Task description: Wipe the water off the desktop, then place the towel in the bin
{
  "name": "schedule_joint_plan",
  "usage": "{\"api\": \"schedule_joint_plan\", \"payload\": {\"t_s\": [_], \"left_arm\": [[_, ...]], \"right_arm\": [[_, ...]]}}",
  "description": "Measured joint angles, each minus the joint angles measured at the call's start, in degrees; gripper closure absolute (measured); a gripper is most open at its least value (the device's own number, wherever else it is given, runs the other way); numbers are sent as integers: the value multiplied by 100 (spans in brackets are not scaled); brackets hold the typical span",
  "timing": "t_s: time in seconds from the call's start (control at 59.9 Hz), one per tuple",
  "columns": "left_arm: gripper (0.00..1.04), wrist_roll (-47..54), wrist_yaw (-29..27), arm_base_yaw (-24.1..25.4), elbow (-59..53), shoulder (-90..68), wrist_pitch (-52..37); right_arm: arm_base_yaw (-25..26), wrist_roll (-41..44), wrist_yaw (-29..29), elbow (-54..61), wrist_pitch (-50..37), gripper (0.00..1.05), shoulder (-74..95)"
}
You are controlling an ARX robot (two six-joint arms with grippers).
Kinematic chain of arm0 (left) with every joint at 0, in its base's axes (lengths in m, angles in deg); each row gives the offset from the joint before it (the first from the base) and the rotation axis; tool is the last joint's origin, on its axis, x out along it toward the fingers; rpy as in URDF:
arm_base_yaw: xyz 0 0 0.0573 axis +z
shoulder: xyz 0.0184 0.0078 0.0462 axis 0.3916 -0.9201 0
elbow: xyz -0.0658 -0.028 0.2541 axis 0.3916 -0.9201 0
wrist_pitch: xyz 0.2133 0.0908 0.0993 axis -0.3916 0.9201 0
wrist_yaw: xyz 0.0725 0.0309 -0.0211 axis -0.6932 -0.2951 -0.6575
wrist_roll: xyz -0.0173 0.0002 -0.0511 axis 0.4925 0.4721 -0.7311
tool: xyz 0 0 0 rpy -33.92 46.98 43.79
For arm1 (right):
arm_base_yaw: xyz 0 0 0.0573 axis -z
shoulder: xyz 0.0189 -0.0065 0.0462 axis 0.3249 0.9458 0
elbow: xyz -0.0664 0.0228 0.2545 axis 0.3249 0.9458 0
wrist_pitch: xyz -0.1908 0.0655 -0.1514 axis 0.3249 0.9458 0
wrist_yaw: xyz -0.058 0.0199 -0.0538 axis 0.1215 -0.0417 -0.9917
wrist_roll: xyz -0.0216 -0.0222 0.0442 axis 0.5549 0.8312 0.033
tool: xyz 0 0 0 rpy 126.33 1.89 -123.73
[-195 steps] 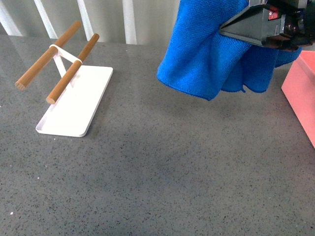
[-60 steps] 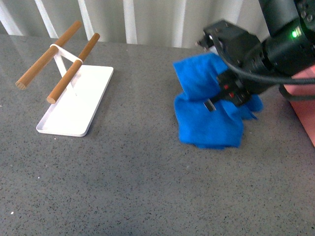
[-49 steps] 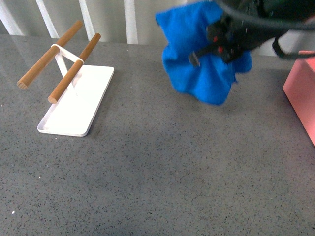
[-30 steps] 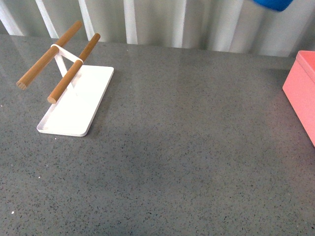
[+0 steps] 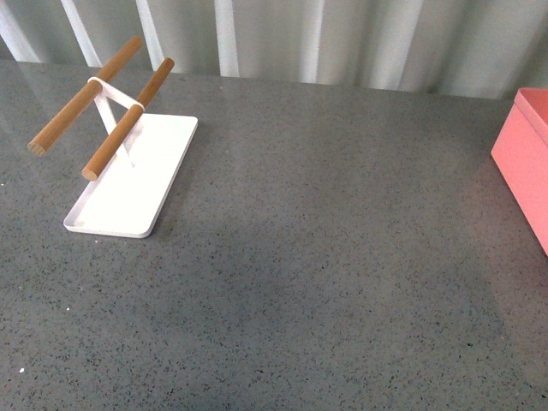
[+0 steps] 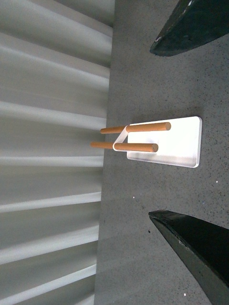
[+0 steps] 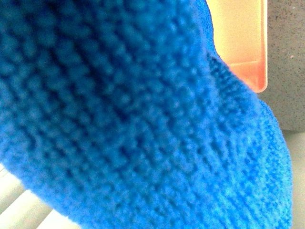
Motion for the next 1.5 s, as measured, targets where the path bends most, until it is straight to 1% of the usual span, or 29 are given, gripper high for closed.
{"api": "schedule_joint_plan", "payload": {"t_s": [0.067, 0.15, 0.217, 0.267, 0.334, 0.401, 0.517, 0.568, 0.701, 0.768, 1.035, 1.302, 1.352, 1.419, 1.486, 1.502], "left_arm": [[7, 0, 0, 0, 0, 0, 0], [7, 0, 2, 0, 0, 0, 0], [7, 0, 0, 0, 0, 0, 0], [7, 0, 0, 0, 0, 0, 0], [7, 0, 2, 0, 0, 0, 0], [7, 0, 0, 0, 0, 0, 0], [7, 0, 0, 0, 0, 0, 0], [7, 0, 0, 0, 0, 0, 0], [7, 0, 0, 0, 0, 0, 0], [7, 0, 0, 0, 0, 0, 0], [7, 0, 0, 0, 0, 0, 0], [7, 0, 0, 0, 0, 0, 0], [7, 0, 0, 0, 0, 0, 0], [7, 0, 2, 0, 0, 0, 0], [7, 0, 0, 0, 0, 0, 0], [7, 0, 0, 0, 0, 0, 0]], "right_arm": [[221, -142, 221, -2, 175, 101, 0], [487, -142, 356, -28, 555, 101, 70], [619, 107, 470, -39, 588, 101, 188], [717, 503, 673, -94, 765, 101, 291], [828, 1067, 778, -122, 796, 101, 424], [920, 1447, 846, -192, 859, 101, 511], [1060, 1742, 946, -385, 1102, 101, 551], [1097, 1735, 951, -450, 1209, 101, 551], [1165, 1344, 1244, -592, 2203, 101, 551], [1163, 1215, 1311, -590, 2485, 101, 551], [1244, 1016, 1449, -782, 2979, 101, 570], [1335, 881, 1453, -990, 3228, 101, 671], [1344, 850, 1462, -1056, 3351, 97, 702], [1344, 813, 1429, -1119, 3418, 81, 741], [1344, 807, 1425, -1126, 3423, 72, 748], [1344, 804, 1421, -1128, 3423, 68, 748]]}}
